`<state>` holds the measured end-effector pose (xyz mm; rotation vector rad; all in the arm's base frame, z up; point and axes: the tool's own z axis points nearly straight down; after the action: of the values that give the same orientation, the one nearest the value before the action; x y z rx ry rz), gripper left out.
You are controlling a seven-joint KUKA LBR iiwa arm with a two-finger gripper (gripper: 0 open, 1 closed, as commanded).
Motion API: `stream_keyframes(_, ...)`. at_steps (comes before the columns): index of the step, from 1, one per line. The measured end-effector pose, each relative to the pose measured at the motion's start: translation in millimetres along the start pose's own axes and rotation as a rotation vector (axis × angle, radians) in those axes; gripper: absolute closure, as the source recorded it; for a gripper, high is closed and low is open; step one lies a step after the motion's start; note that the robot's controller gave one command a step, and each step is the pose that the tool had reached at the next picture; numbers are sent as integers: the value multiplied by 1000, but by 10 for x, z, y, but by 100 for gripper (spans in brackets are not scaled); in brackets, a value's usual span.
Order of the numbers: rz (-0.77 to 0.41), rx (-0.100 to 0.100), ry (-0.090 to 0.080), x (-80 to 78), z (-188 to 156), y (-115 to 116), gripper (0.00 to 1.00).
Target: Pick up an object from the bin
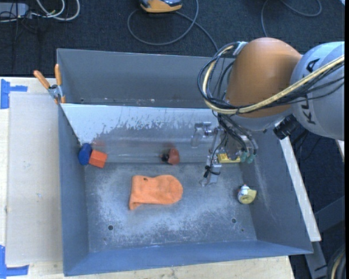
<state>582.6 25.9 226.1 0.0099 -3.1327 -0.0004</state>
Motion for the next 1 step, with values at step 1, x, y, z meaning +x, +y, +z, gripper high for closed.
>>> stream_keyframes(1,1,0,-8,-12,-48,-1,0)
